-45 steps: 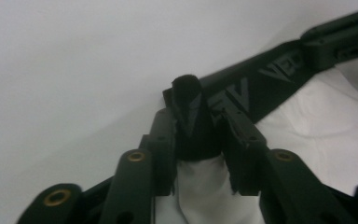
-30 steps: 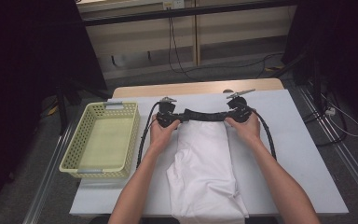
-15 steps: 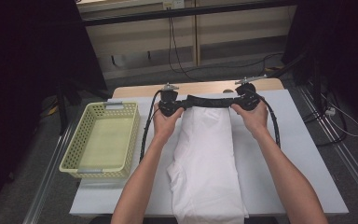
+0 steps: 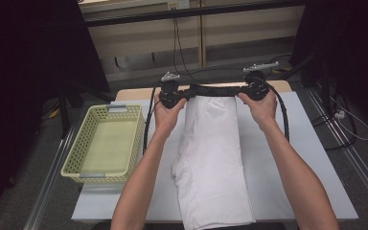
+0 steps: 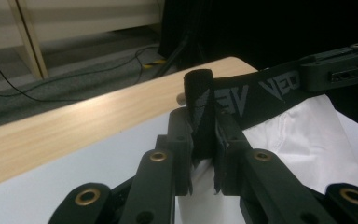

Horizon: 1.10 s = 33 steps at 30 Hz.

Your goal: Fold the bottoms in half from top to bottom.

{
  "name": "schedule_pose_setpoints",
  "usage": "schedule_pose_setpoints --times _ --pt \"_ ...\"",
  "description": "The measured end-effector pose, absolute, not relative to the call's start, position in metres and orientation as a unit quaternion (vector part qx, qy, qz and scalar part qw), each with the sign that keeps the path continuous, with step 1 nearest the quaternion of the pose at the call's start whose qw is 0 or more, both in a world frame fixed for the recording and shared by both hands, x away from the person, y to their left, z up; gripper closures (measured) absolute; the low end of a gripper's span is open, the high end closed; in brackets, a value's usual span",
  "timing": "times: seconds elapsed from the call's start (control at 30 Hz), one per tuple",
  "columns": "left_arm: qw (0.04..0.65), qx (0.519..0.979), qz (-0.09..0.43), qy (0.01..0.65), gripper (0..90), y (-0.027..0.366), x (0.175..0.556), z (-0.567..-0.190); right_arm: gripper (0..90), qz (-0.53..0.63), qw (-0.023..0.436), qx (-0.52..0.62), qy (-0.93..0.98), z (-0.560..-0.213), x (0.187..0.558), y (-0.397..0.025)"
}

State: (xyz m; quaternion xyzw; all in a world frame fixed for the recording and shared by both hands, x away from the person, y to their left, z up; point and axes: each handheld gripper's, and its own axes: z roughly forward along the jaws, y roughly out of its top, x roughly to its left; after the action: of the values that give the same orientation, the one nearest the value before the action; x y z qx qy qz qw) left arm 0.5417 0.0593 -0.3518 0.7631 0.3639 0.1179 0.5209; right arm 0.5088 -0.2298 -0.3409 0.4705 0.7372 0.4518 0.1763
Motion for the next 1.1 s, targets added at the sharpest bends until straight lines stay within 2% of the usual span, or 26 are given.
schedule_pose_setpoints --times 0.73,0.9,1.1 --pt "0.556 0.743 0.129 0.35 79.0 0.055 0.547 -0.314 83.2 0.478 0.197 0.465 0.718 -0.304 0.516 -0.24" --pt "0.55 0.752 0.146 0.333 79.0 0.055 0.543 -0.304 83.1 0.485 0.201 0.461 0.715 -0.3 0.515 -0.24" --pt "0.541 0.762 0.137 0.328 78.9 0.058 0.543 -0.311 83.1 0.478 0.196 0.461 0.721 -0.307 0.514 -0.238"
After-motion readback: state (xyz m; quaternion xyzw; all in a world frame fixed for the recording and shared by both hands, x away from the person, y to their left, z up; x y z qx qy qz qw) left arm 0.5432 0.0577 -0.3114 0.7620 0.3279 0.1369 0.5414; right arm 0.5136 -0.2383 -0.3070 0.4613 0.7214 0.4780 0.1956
